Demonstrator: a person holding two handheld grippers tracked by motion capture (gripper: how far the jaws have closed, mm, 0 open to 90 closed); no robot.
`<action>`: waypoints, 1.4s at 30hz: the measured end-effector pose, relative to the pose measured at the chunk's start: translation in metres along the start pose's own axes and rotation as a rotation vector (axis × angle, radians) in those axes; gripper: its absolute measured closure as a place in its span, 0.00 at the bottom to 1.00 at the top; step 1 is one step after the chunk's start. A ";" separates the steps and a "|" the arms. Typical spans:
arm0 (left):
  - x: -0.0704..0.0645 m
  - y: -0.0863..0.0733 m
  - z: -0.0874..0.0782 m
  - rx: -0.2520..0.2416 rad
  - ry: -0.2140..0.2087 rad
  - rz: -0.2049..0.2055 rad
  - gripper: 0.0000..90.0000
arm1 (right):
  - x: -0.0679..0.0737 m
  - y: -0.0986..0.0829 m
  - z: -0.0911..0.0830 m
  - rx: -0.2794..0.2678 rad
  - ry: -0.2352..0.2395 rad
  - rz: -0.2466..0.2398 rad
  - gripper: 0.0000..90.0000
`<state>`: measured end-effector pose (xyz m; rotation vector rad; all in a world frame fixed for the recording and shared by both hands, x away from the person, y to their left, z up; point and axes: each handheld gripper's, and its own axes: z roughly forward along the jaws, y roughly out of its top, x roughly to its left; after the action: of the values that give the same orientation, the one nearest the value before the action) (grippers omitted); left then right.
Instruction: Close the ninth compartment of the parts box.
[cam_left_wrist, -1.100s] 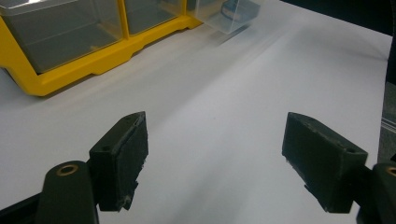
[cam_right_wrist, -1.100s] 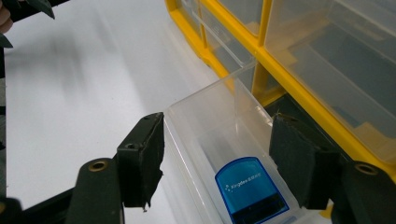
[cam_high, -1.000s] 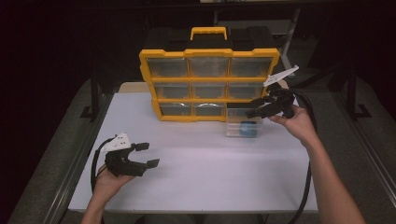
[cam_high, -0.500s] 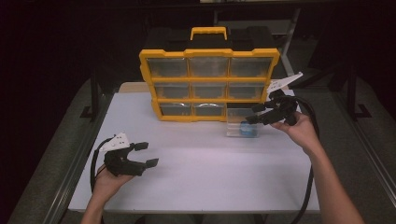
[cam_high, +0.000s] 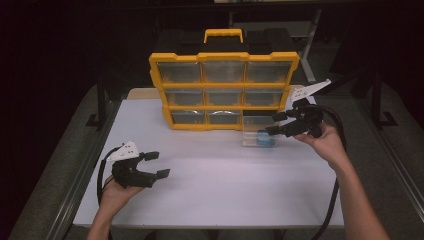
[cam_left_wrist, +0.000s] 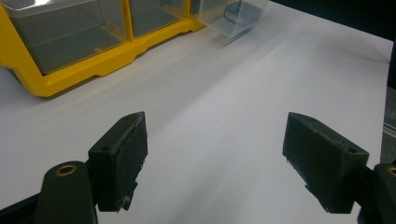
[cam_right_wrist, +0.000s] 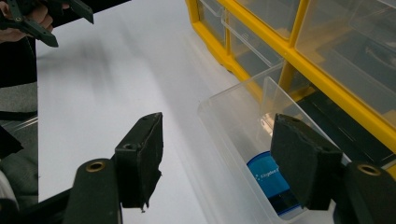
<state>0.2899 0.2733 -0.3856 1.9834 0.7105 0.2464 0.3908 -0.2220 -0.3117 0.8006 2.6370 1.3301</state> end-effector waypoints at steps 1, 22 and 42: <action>0.000 0.000 0.000 0.005 -0.001 0.002 0.24 | 0.001 0.000 0.000 -0.001 0.002 0.006 0.37; 0.000 -0.002 0.003 0.013 0.006 -0.010 0.24 | 0.015 -0.019 0.010 0.010 0.035 0.001 0.45; -0.002 -0.001 0.004 0.015 -0.004 -0.004 0.24 | 0.035 -0.044 0.031 0.053 0.063 -0.032 0.63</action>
<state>0.2897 0.2693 -0.3888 1.9960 0.7153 0.2350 0.3518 -0.2041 -0.3593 0.7307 2.7319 1.3037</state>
